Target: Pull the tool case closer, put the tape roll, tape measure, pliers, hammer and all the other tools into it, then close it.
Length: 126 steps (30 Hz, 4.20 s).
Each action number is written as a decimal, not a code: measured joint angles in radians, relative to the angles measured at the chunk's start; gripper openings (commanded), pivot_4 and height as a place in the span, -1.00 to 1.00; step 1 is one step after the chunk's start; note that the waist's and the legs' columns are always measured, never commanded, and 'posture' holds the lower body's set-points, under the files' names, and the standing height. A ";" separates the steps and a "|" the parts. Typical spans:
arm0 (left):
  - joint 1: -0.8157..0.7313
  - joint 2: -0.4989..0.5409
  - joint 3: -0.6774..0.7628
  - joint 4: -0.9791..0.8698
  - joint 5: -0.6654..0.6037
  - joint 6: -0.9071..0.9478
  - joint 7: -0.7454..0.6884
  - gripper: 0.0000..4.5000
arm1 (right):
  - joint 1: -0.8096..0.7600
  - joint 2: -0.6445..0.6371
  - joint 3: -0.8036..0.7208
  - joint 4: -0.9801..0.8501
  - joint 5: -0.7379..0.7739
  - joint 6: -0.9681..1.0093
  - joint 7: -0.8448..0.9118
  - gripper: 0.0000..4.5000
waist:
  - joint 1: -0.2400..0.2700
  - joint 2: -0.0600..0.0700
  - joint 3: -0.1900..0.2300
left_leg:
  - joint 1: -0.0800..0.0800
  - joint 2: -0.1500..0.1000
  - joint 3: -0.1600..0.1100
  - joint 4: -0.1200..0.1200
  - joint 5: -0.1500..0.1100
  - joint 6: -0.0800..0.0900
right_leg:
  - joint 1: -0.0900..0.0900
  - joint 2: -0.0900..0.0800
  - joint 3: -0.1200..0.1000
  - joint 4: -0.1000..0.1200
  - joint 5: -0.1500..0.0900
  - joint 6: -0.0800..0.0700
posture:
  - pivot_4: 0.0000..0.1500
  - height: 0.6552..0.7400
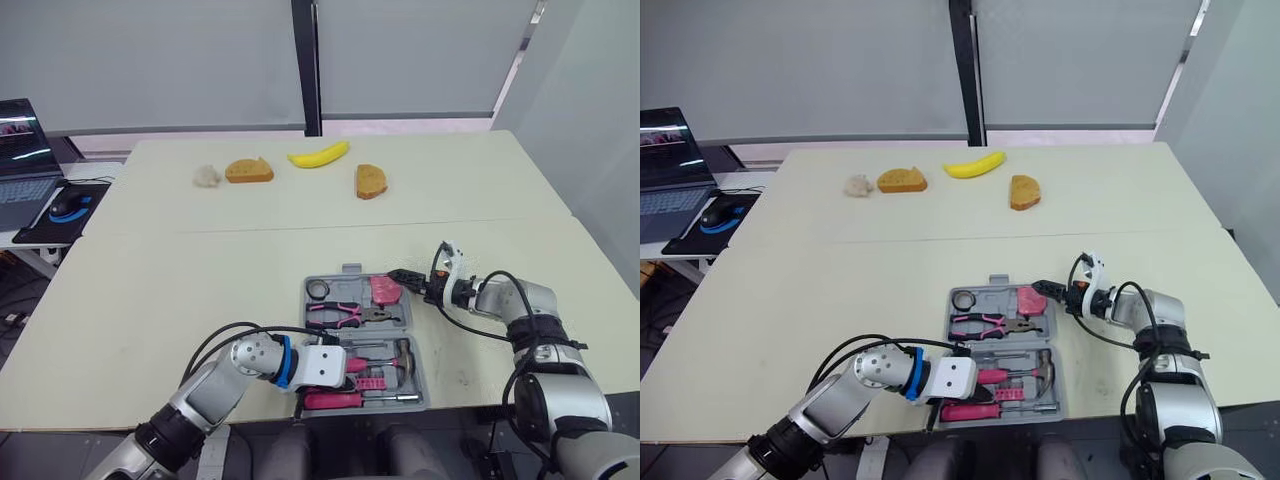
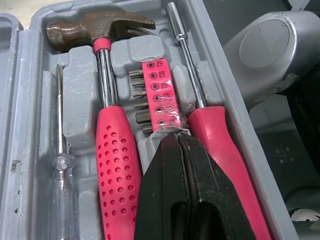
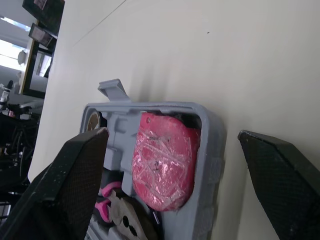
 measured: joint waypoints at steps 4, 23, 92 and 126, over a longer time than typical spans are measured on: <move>0.003 0.002 -0.001 -0.012 0.005 0.015 0.001 -1.00 | -0.032 0.036 -0.025 0.076 0.000 -0.057 -0.013 0.97 | -0.001 0.000 -0.001 | 0.000 0.000 0.000 0.000 0.000 0.000 | 0.000 0.000 0.001 0.000 0.000 0.000 | 1.00 1.00; -0.011 0.006 -0.006 -0.007 0.016 0.015 -0.003 -1.00 | -0.019 0.058 -0.119 -0.083 0.110 0.089 0.030 0.97 | 0.000 0.001 0.000 | -0.001 0.001 0.001 -0.003 0.000 0.000 | -0.003 0.000 0.004 0.000 0.000 -0.001 | 1.00 1.00; 0.301 0.212 0.202 -0.365 -0.067 0.389 0.212 -1.00 | 0.809 -0.606 0.504 -1.177 -0.443 -0.563 0.089 -0.99 | 0.039 -0.005 0.012 | -0.007 0.000 -0.001 -0.006 0.000 0.000 | -0.005 -0.004 -0.003 -0.005 -0.005 0.000 | 1.00 1.00; 0.191 0.162 0.392 -0.105 -0.125 0.147 0.238 -0.73 | 0.843 -0.607 0.285 -1.083 -0.475 -0.599 0.057 -0.72 | 0.043 -0.006 0.012 | -0.006 0.000 -0.002 -0.006 0.000 -0.001 | -0.005 -0.004 -0.003 -0.004 -0.005 -0.001 | 1.00 1.00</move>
